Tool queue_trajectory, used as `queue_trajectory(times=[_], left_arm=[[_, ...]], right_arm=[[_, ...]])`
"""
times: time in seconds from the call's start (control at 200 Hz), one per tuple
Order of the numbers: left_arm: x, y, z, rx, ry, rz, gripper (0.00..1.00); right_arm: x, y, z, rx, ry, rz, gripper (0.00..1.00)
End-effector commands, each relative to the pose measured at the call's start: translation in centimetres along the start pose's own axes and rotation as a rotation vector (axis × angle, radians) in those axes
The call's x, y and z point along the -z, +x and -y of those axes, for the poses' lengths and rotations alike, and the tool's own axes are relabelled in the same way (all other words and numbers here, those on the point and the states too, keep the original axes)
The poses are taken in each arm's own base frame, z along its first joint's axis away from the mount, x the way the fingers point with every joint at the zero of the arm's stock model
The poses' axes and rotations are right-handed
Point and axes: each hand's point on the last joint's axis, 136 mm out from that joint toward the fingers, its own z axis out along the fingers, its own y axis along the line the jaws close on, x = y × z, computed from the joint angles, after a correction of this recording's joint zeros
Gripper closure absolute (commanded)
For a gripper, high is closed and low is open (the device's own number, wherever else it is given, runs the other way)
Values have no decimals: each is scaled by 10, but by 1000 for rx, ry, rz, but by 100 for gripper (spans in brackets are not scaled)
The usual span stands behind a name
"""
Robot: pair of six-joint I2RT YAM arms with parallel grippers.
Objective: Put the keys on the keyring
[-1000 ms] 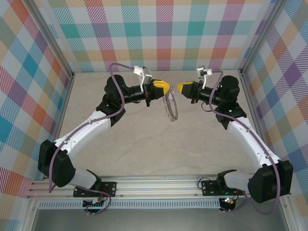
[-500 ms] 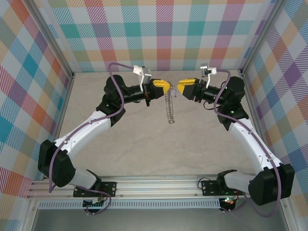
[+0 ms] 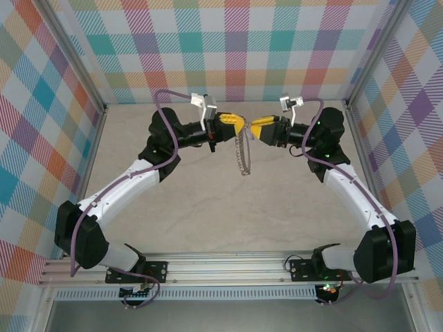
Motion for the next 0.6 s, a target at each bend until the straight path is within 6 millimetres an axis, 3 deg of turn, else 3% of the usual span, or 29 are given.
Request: queue_trajectory(times=[0.0, 0.325, 0.595], left_arm=[[0, -22, 17, -60, 48, 62, 100], [-2, -23, 15, -55, 51, 69, 100], [-2, -25, 15, -56, 48, 77, 100]], right_arm=[[0, 0, -10, 37, -56, -20, 55], [-6, 8, -9, 21, -80, -47, 59], [-7, 13, -9, 11, -83, -56, 85]])
